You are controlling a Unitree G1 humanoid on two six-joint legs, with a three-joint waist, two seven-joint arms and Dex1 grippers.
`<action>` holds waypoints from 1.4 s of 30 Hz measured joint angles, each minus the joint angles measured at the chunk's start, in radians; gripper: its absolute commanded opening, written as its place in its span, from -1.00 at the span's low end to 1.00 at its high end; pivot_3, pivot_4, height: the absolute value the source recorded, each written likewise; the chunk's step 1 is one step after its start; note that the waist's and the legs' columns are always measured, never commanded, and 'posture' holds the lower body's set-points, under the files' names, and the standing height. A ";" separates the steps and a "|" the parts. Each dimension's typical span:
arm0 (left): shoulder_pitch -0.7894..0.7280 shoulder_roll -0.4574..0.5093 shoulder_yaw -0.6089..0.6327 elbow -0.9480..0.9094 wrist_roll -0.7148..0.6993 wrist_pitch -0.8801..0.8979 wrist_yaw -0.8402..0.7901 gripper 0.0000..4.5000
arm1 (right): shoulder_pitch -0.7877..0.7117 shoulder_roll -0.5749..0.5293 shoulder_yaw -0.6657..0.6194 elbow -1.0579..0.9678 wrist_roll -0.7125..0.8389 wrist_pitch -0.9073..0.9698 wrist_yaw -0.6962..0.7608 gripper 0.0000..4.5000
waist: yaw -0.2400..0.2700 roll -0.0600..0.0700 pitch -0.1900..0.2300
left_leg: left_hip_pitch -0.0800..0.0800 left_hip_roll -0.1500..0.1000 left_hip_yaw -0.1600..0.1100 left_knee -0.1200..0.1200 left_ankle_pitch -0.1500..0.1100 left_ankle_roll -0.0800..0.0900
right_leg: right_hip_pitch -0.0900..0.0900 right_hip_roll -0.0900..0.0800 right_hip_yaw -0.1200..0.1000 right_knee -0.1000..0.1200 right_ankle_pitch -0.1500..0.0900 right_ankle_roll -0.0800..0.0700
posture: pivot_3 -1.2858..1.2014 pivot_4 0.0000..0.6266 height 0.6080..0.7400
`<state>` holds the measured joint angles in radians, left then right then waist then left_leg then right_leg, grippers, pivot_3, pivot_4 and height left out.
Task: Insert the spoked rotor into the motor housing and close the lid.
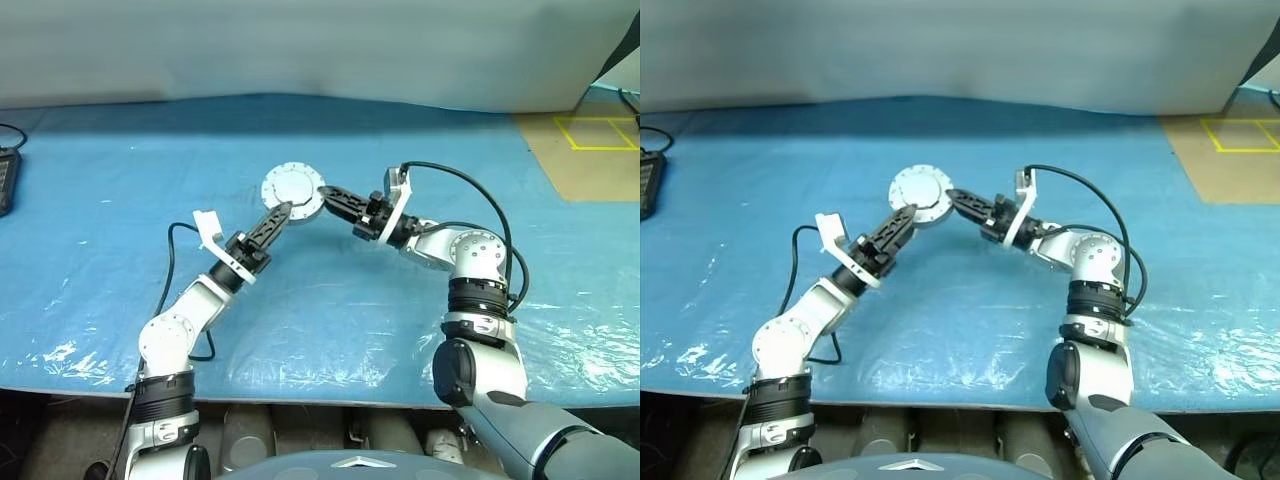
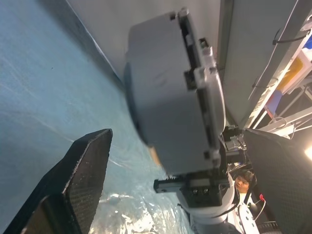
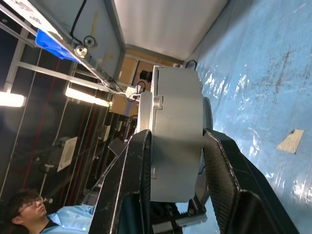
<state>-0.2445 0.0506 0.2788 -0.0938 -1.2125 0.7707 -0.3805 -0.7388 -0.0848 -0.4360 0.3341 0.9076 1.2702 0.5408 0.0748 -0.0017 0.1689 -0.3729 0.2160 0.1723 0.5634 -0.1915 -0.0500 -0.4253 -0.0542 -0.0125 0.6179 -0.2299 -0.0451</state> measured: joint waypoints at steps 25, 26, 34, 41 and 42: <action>-0.079 -0.060 0.014 0.089 0.022 -0.066 0.000 0.17 | 0.051 -0.001 0.104 -0.066 0.016 -0.045 0.028 -0.45 | -0.001 -0.001 0.000 | 0.000 -0.002 -0.002 0.003 0.000 0.000 | 0.001 -0.001 0.000 0.002 0.001 0.002 | 0.03 -0.52 1.00; -0.080 -0.062 0.015 0.093 0.023 -0.070 0.009 0.17 | 0.051 -0.002 0.118 -0.060 0.001 -0.073 0.040 -0.30 | -0.001 -0.001 0.000 | 0.000 -0.002 -0.002 0.003 0.000 0.000 | 0.001 -0.001 0.000 0.002 0.001 0.002 | 0.03 -0.52 1.00; -0.082 -0.063 0.012 0.141 0.101 -0.109 0.048 0.17 | 0.045 -0.007 0.143 -0.028 -0.103 -0.349 0.087 0.55 | -0.003 -0.001 0.001 | -0.001 -0.001 -0.003 0.007 0.000 0.000 | 0.001 -0.001 0.000 0.004 0.002 0.003 | 0.03 -0.52 1.00; -0.234 -0.054 0.110 0.391 0.265 -0.351 0.146 0.17 | 0.027 -0.005 0.140 0.049 -0.214 -0.634 0.073 0.55 | -0.005 -0.003 0.002 | -0.002 -0.001 -0.004 0.011 0.000 0.000 | 0.001 -0.001 0.000 0.006 0.002 0.003 | 0.03 -0.52 1.00; -0.292 -0.035 0.146 0.475 0.276 -0.394 0.163 0.17 | 0.030 -0.016 0.151 0.049 -0.224 -0.640 0.086 0.55 | -0.004 -0.003 0.002 | -0.002 -0.001 -0.005 0.012 0.000 0.001 | 0.001 0.000 0.000 0.006 0.002 0.004 | 0.03 -0.52 1.00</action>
<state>-0.5368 0.0158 0.4243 0.3808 -0.9364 0.3763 -0.2172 -0.7091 -0.1009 -0.2847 0.3828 0.6836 0.6304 0.6271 0.0703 -0.0048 0.1706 -0.3752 0.2146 0.1675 0.5753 -0.1912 -0.0495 -0.4240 -0.0545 -0.0121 0.6236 -0.2276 -0.0415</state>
